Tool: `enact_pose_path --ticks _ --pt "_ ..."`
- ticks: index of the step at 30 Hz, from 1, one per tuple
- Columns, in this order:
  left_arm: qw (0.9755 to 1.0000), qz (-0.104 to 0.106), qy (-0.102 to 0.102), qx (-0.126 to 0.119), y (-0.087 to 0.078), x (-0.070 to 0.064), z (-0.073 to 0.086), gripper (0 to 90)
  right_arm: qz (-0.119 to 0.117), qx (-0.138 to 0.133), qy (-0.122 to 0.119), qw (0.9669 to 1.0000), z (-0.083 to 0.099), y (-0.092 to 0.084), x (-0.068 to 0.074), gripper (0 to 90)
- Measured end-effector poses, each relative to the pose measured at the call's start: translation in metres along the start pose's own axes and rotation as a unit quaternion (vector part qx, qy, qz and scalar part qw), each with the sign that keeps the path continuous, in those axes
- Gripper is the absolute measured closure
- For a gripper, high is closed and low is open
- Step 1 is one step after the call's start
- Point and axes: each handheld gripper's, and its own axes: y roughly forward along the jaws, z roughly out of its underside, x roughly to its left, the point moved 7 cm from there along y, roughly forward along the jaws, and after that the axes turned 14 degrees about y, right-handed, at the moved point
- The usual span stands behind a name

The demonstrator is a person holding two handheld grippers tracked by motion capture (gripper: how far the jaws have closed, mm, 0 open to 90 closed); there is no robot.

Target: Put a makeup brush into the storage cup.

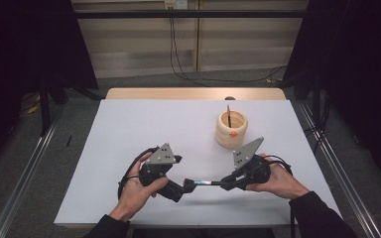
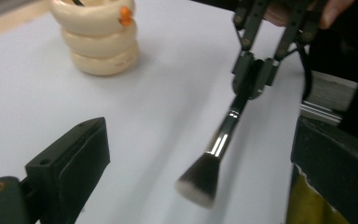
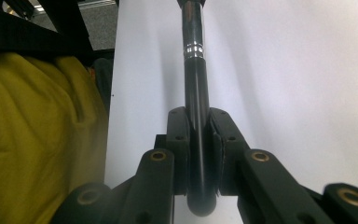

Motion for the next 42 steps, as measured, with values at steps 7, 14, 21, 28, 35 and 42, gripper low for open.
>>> enact_pose_path --ticks 7,14,21,28,35,42 --pt "0.9991 -0.031 -0.01 -0.027 -0.008 0.004 0.0 4.1 0.012 -0.015 0.016 0.9997 0.005 -0.002 -0.003 79.5" --pt "0.9983 -0.043 -0.021 -0.035 -0.012 0.004 0.006 2.6 0.007 -0.035 0.028 0.999 0.007 -0.002 -0.003 79.5" --pt "0.9979 -0.045 -0.023 -0.041 -0.014 0.002 0.005 3.3 0.023 -0.083 0.034 0.9957 0.004 -0.008 -0.003 79.5" --pt "0.9974 -0.047 -0.018 -0.051 -0.014 0.001 0.003 3.5 0.014 -0.13 0.05 0.9901 0.001 -0.016 -0.003 79.5" --pt "0.9963 -0.055 -0.021 -0.062 -0.016 0.002 0.001 3.1 0.002 -0.174 0.056 0.9831 -0.002 -0.022 -0.001 79.5" --pt "0.9956 -0.065 -0.023 -0.064 -0.018 0.004 0.0 3.2 -0.009 -0.213 0.069 0.9745 -0.007 -0.027 0.0 79.5"
